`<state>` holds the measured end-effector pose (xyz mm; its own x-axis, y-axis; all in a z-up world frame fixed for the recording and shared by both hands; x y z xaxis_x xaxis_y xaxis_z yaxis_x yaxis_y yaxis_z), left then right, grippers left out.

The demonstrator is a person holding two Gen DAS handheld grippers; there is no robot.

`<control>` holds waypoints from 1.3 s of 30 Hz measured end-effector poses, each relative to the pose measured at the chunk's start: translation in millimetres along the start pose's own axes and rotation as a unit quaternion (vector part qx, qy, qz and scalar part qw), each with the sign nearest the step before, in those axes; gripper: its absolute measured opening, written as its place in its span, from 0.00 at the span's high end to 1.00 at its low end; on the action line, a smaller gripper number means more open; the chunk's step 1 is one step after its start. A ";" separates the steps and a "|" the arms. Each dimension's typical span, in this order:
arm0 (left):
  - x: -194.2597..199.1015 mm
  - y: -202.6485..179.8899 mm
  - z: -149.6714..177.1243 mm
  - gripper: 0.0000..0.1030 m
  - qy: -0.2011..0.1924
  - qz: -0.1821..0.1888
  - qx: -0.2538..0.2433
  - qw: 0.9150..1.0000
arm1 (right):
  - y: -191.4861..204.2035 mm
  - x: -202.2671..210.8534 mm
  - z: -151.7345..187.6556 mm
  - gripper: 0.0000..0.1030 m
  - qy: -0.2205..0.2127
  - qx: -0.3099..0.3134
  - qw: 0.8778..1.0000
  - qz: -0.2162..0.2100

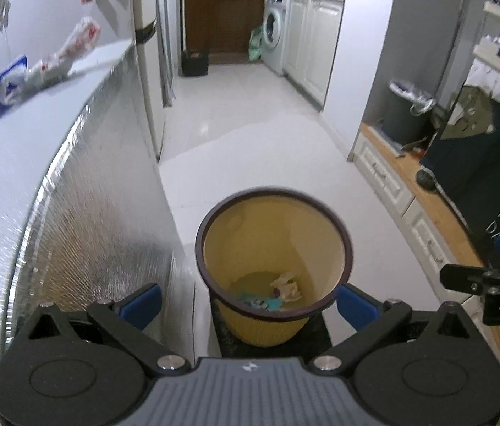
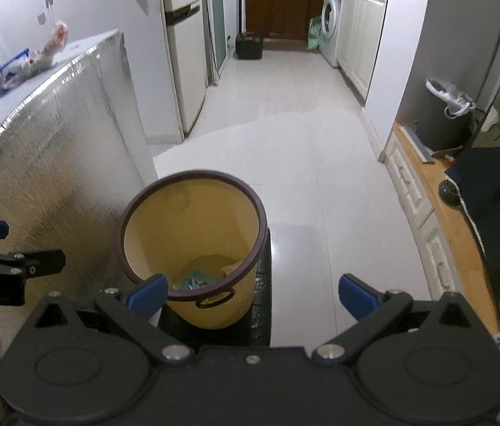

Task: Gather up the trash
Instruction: 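Lift both tools away from the wastebasket back toward the table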

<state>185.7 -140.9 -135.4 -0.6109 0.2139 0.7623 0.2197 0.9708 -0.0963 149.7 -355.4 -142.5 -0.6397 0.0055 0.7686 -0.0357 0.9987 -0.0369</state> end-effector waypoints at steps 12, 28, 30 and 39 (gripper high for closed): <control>78.0 -2.1 -8.7 0.00 -0.095 0.021 0.002 0.995 | 8.9 65.5 -3.3 0.00 -0.085 0.003 0.996 0.002; 172.7 86.0 3.4 0.00 -0.201 -0.047 0.050 0.977 | 78.3 113.4 -32.2 0.00 -0.197 0.026 0.978 -0.057; 181.2 103.1 7.2 0.00 -0.208 -0.064 0.060 0.974 | 94.3 113.4 -37.5 0.00 -0.204 0.035 0.976 -0.069; 207.9 179.7 21.3 0.00 -0.223 -0.125 0.100 0.962 | 170.4 114.1 -57.0 0.00 -0.228 0.083 0.963 -0.119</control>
Point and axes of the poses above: each gripper's, at about its wrist camera, not at the fingertips, and x roughly against the way its jaws point, y to its left, z to its underside, the point moved 1 cm from there along -x, roughly the way its jaws point, and after that the axes turned 5 degrees about x, right-handed, at the moved point
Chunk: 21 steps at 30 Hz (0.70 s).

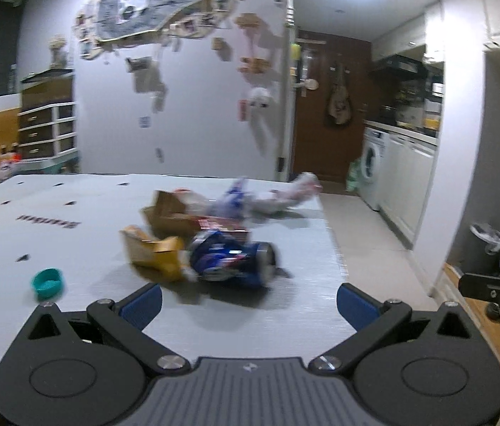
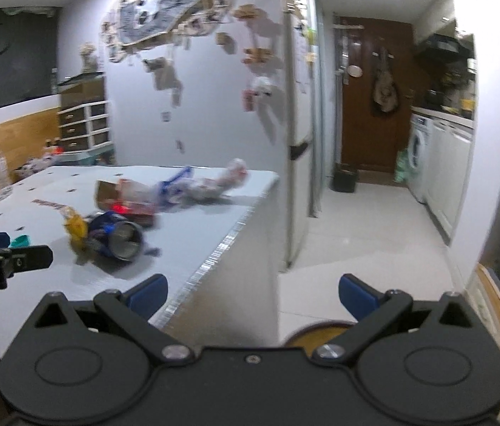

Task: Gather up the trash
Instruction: 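Lift both tools away from the wastebasket back toward the table, then grasp the teal bottle cap with the left tool while the right grasps the blue can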

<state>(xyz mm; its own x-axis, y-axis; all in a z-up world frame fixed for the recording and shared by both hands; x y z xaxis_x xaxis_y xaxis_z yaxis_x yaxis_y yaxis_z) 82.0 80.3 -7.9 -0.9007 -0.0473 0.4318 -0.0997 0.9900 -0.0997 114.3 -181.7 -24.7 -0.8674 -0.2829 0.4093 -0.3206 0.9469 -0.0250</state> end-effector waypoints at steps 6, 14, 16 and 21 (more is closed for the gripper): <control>-3.5 49.0 -0.1 0.00 0.000 -0.033 0.020 0.999 | 47.5 -23.7 -10.8 0.00 -0.008 0.042 0.998 -0.037; -14.7 114.1 0.3 0.00 0.011 -0.070 0.043 0.997 | 114.0 -50.7 -22.7 0.00 -0.014 0.129 0.989 -0.071; -20.0 130.3 1.0 0.00 0.016 -0.076 0.049 0.996 | 131.1 -61.2 -25.0 0.00 -0.011 0.163 0.984 -0.076; -37.4 165.0 2.2 0.00 0.031 -0.094 0.069 0.993 | 167.2 -86.9 -33.3 0.06 -0.007 0.239 0.968 -0.072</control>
Point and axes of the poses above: each gripper's, at about its wrist camera, not at the fingertips, and x roughly against the way its jaws point, y to its left, z to its underside, the point moved 1 cm from there along -x, roughly the way its jaws point, and after that the axes turned 5 degrees about x, right-handed, at the moved point
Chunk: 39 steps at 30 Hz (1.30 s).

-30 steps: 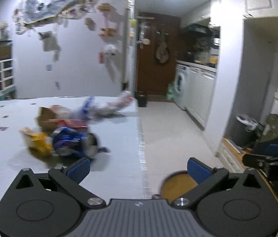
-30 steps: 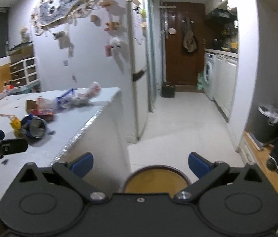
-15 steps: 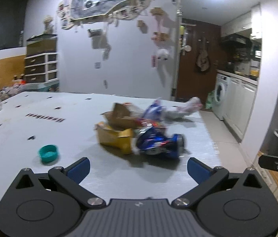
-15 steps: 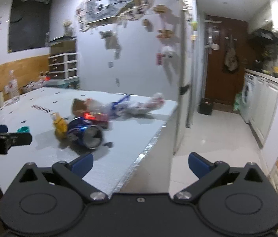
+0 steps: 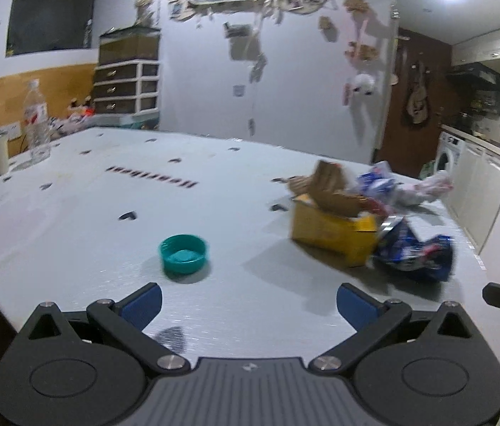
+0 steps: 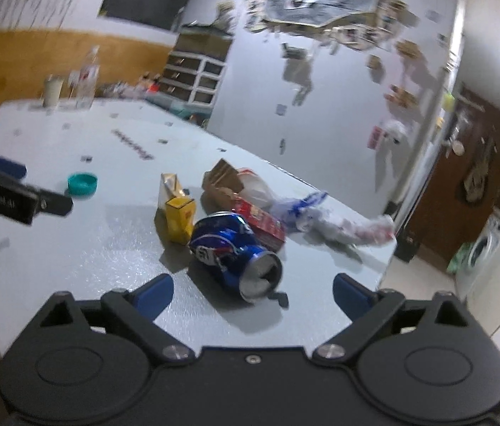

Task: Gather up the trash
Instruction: 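Grasp the teal bottle cap with the left tool while the right grasps the blue can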

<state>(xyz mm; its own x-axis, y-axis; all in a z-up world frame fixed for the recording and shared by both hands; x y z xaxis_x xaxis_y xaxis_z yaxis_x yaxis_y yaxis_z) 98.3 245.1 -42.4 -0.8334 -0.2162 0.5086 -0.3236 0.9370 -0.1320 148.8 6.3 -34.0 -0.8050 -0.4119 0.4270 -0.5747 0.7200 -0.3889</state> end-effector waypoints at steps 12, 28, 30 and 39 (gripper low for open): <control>-43.2 38.6 -9.2 0.01 0.034 0.004 -0.005 0.999 | 25.5 -84.6 -46.5 0.15 0.068 0.117 0.987 -0.081; -94.5 46.7 -19.9 0.13 0.052 -0.019 -0.036 0.998 | 11.7 -161.7 -56.0 0.26 0.178 0.097 0.967 -0.151; -97.9 46.2 -21.9 0.13 0.053 -0.020 -0.036 0.998 | 9.7 -160.8 -55.2 0.32 0.176 0.101 0.968 -0.148; -109.7 45.4 -28.6 0.20 0.041 -0.036 -0.024 0.998 | -22.4 -148.3 -65.1 0.67 0.166 0.023 0.973 -0.157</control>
Point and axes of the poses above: each gripper's, at about its wrist camera, not at the fingertips, and x roughly against the way its jaws point, y to its left, z to its underside, the point moved 1 cm from there along -x, roughly the way its jaws point, and after that the axes turned 5 degrees about x, right-handed, at the moved point
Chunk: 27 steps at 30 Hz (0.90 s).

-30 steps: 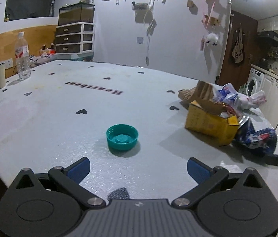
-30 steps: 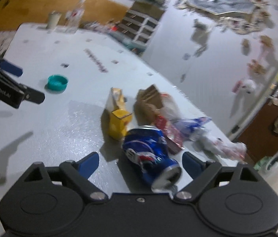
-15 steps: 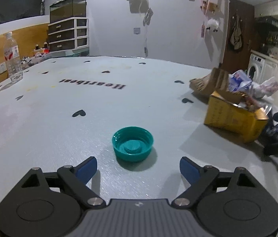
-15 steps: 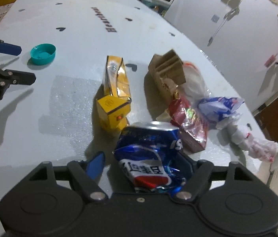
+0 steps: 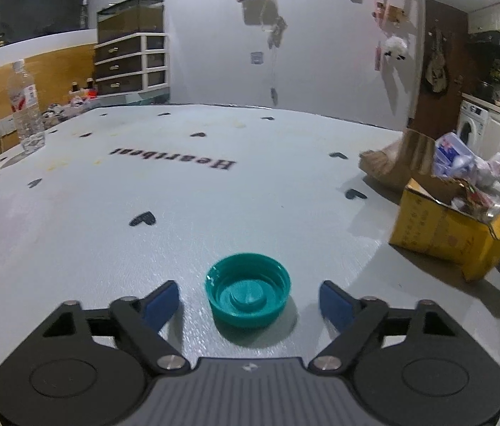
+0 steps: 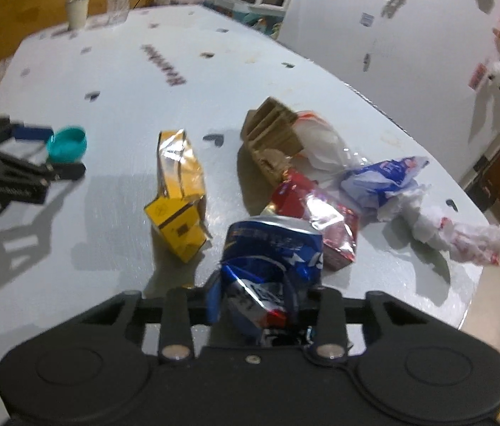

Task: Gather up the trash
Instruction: 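Grasp the teal bottle cap with the left tool while the right grasps the blue can, then carry the bottle cap and blue can in both tools over the wastebasket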

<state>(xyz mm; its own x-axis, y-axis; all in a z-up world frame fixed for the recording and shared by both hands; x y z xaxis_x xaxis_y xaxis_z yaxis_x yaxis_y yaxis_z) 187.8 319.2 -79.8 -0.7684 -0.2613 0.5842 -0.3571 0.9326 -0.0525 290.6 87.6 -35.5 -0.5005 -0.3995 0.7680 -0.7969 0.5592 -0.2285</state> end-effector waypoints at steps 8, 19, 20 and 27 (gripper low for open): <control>0.4 -2.6 -4.3 0.49 0.000 -0.008 0.006 1.000 | -17.1 31.4 11.9 0.74 -0.046 -0.113 0.989 -0.085; 47.4 -50.3 13.6 0.51 -0.014 0.087 -0.015 0.996 | -16.1 53.6 49.2 0.73 -0.077 -0.210 0.965 -0.140; 53.1 -58.8 14.8 0.51 -0.018 0.102 -0.018 0.994 | -17.8 54.7 51.3 0.73 -0.077 -0.215 0.964 -0.138; 66.9 -123.4 21.7 0.51 -0.015 0.184 -0.044 0.982 | -33.0 61.7 71.8 0.73 -0.087 -0.261 0.953 -0.131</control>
<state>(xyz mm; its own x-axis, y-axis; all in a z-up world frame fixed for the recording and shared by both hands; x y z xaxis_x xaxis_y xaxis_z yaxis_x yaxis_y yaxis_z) 169.0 181.2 -51.8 -0.8524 0.0920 0.5148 -0.0056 0.9828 -0.1848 261.7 -7.7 -23.5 -0.3926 -0.6640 0.6364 -0.6486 0.6905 0.3202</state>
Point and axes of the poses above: each gripper's, at about its wrist camera, not at the fingertips, and x roughly against the way its jaws point, y to its left, z to its underside, the point moved 1 cm from there along -x, roughly the way its jaws point, and after that the axes turned 5 degrees about x, right-handed, at the moved point
